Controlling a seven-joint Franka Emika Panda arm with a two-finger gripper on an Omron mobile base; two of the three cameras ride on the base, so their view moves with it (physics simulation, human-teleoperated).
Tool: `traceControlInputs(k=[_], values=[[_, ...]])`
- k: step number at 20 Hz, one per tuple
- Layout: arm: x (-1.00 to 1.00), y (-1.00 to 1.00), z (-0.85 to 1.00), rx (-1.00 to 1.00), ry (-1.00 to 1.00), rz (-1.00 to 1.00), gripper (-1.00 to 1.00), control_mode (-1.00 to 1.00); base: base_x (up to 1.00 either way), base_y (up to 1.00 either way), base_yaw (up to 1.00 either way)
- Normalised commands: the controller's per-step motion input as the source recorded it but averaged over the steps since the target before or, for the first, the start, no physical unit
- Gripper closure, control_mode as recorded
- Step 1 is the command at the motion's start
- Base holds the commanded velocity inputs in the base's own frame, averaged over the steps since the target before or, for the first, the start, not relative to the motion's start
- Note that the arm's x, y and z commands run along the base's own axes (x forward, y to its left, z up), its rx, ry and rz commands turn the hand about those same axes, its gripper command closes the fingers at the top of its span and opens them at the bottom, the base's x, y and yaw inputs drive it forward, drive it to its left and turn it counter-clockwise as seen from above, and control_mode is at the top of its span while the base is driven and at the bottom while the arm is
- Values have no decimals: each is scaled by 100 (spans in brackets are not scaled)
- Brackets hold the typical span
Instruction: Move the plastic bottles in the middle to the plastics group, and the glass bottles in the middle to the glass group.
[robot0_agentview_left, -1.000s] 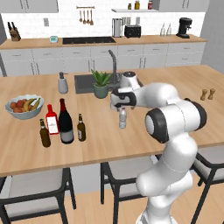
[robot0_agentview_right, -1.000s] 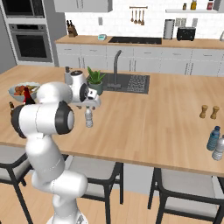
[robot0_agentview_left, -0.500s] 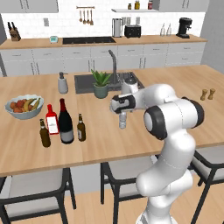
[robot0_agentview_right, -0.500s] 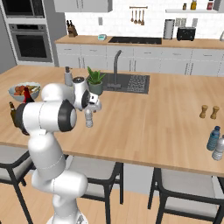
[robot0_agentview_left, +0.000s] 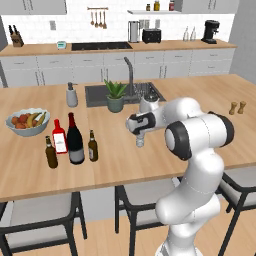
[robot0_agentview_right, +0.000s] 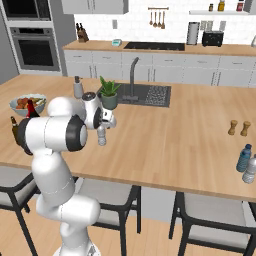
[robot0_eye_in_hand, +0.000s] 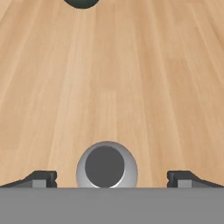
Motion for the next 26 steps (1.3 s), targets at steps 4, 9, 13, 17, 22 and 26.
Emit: traceControlInputs(k=[4, 9, 13, 17, 22, 26], values=[[12, 0, 0, 0, -2, 0, -100, -100, 0, 0, 0], [15, 0, -5, 0, 0, 0, -100, -100, 0, 0, 0], [4, 0, -2, 0, 0, 0, -100, -100, 0, 0, 0], [0, 0, 0, 0, 0, 0, 100, -100, 0, 0, 0], [-1, 0, 0, 0, 0, 0, 100, -100, 0, 0, 0], [-17, 0, 21, 0, 2, 0, 100, -100, 0, 0, 0]])
